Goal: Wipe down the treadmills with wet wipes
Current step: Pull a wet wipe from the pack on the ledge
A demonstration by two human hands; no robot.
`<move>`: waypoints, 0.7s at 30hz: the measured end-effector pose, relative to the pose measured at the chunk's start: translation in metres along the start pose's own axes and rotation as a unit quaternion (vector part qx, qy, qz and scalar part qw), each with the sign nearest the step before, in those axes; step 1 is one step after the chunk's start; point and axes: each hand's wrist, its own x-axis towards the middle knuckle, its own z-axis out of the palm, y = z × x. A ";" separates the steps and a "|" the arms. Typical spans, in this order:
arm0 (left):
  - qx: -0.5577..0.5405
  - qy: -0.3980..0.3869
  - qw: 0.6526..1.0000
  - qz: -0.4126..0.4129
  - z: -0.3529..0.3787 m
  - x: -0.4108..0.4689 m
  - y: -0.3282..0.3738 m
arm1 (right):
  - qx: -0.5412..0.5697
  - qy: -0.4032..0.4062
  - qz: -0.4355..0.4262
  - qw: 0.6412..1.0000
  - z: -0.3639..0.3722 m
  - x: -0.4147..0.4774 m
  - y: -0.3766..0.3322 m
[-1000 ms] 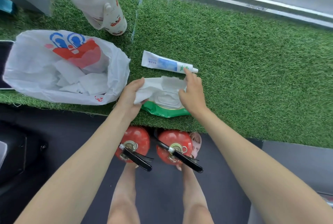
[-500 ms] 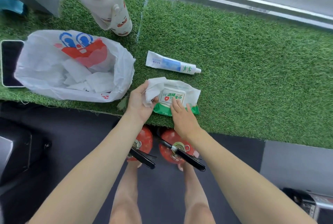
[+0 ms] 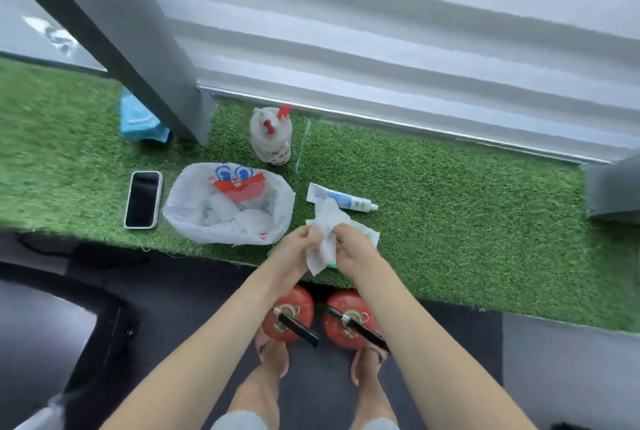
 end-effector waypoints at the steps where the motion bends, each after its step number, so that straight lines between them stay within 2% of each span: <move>1: 0.049 0.002 0.999 -0.001 0.002 -0.016 0.010 | 0.015 -0.016 0.004 1.000 0.006 -0.015 -0.003; 4: 0.184 0.020 0.982 0.028 0.007 -0.059 0.037 | 0.010 -0.026 0.012 1.000 0.023 -0.054 -0.011; 7: 0.292 0.059 0.952 0.077 0.015 -0.092 0.064 | -0.011 -0.043 -0.003 0.999 0.044 -0.091 -0.022; 10: 0.313 0.088 0.935 0.140 0.024 -0.122 0.086 | -0.031 -0.056 -0.041 0.997 0.061 -0.128 -0.034; 14: 0.373 0.089 0.910 0.154 0.024 -0.152 0.095 | -0.182 0.004 -0.057 0.982 0.070 -0.159 -0.048; 16: 0.348 0.147 0.913 0.156 0.021 -0.165 0.089 | -0.268 -0.007 -0.079 0.960 0.072 -0.180 -0.053; 18: 0.276 0.206 0.924 0.164 0.024 -0.180 0.083 | -0.297 -0.059 -0.107 0.947 0.072 -0.202 -0.055; 21: 0.029 0.251 0.953 0.170 0.039 -0.210 0.073 | -0.248 -0.144 -0.104 0.952 0.055 -0.226 -0.053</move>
